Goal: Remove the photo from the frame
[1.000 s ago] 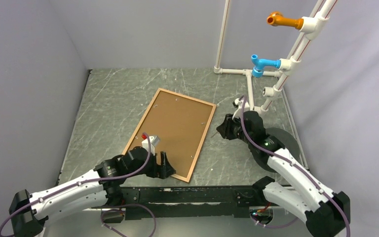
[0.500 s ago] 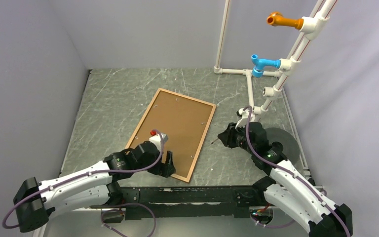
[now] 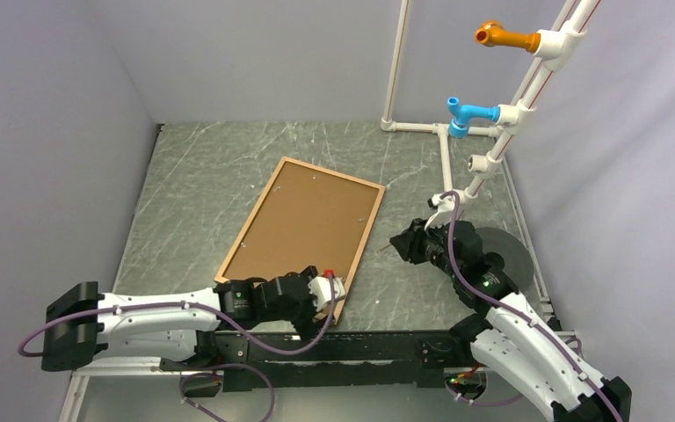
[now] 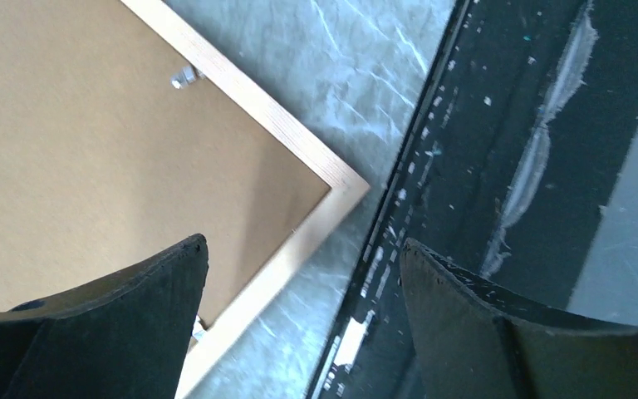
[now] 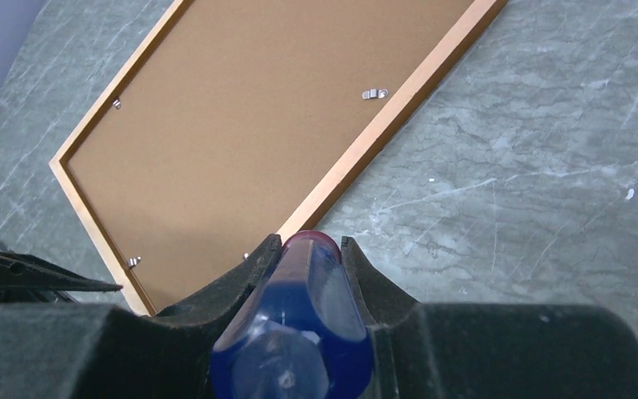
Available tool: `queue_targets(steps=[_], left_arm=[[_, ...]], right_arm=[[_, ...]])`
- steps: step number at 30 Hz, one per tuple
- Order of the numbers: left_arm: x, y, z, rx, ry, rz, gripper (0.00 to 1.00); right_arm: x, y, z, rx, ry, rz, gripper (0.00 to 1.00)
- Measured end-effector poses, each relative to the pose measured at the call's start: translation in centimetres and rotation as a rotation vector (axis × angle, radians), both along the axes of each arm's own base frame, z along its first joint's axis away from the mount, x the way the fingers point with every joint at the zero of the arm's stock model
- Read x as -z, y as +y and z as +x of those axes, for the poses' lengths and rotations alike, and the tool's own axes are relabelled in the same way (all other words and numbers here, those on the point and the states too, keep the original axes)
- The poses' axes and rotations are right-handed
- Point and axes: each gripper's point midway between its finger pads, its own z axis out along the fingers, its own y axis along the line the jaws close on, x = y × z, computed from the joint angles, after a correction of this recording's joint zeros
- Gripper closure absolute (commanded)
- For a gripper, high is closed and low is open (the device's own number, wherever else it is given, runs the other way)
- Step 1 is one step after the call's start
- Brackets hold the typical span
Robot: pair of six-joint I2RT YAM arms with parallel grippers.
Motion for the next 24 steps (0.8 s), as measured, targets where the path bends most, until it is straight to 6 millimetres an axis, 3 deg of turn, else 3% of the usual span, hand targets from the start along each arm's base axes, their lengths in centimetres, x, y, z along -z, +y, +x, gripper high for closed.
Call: queue_targets(steps=[3,11,19,24], left_arm=[[0.2,-0.7,0.7,0.045,-0.073,0.015,0.14],[4.4,-0.5,0.8,0.118,-0.091,0.171,0.15],[5.6,-1.4,1.8,0.05,-0.09,0.229,0.47],[5.5,-3.7,3.2,-0.042,-0.103,0.238,0.54]], right_arm=[[0.0,-0.1,-0.2,0.0,0.003,-0.002,1.0],[-0.4,-0.2,-0.5,0.004,-0.004,0.012,1.0],[0.0,-0.2,-0.5,0.012,0.018,0.016,1.0],[0.7,-0.5,-0.1,0.036,0.038,-0.001,1.0]])
